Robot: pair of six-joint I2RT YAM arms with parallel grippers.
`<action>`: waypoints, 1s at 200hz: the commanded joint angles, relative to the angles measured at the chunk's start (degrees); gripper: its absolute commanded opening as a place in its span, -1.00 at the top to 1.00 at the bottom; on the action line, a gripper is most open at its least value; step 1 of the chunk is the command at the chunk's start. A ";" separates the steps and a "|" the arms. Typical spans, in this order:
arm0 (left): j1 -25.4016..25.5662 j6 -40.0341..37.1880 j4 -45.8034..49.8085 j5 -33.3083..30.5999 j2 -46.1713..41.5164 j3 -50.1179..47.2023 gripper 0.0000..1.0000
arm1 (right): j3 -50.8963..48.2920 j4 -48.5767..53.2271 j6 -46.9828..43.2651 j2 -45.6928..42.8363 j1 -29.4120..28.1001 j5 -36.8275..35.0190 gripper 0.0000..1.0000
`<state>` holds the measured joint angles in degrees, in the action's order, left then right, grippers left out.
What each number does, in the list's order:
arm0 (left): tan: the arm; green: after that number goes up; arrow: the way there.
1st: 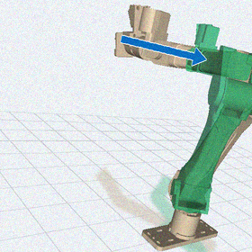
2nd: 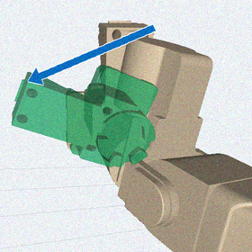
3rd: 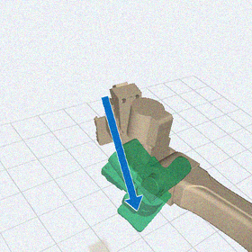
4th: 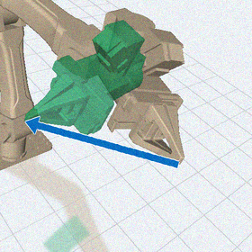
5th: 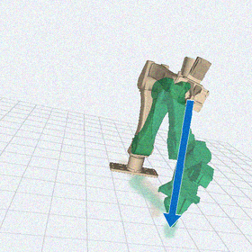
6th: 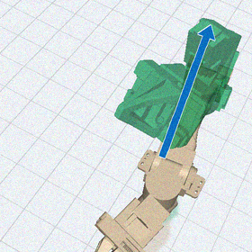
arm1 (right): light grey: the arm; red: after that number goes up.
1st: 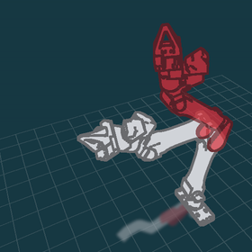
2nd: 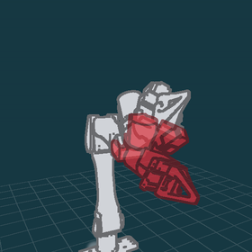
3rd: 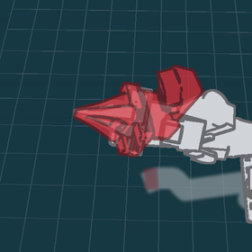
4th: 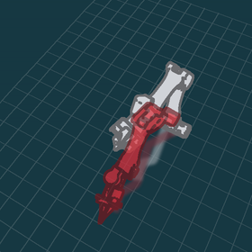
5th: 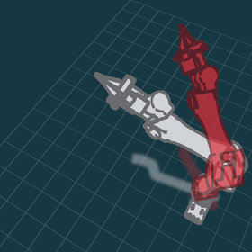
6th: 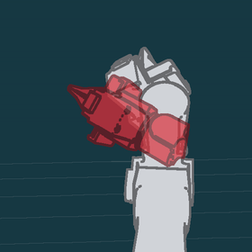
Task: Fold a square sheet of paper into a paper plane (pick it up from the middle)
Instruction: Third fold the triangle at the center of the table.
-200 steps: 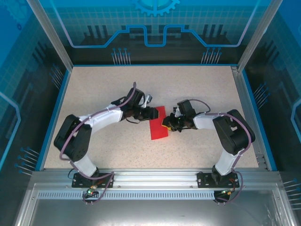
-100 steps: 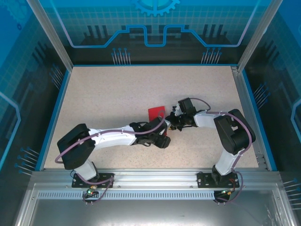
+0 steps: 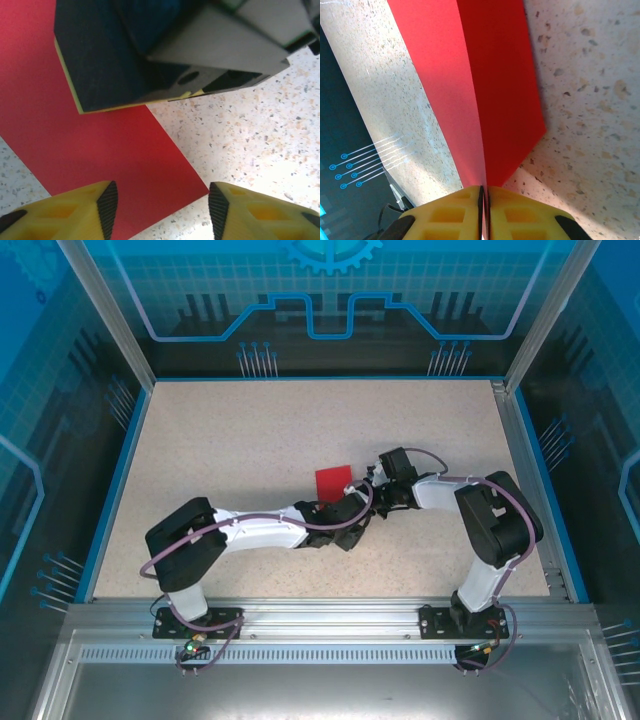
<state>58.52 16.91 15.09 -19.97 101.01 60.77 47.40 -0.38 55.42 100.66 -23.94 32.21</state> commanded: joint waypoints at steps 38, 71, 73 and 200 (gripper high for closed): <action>0.37 -1.61 -0.25 -4.13 -0.04 1.13 0.41 | 1.72 2.66 -1.28 1.04 1.49 1.40 0.75; 0.27 -1.48 -0.16 -4.13 -0.27 1.10 0.68 | 1.89 3.10 -1.54 0.97 1.71 1.43 0.74; 0.28 -1.41 -0.15 -4.12 -0.26 1.10 0.70 | 1.95 3.15 -1.54 0.97 1.75 1.38 0.74; -12.07 2.99 -4.49 24.03 -6.57 -3.50 1.00 | 1.10 12.83 -7.64 -8.85 6.45 -6.75 0.30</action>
<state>48.86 18.11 12.43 -5.93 96.44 58.92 48.42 6.90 51.29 95.18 -18.83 28.62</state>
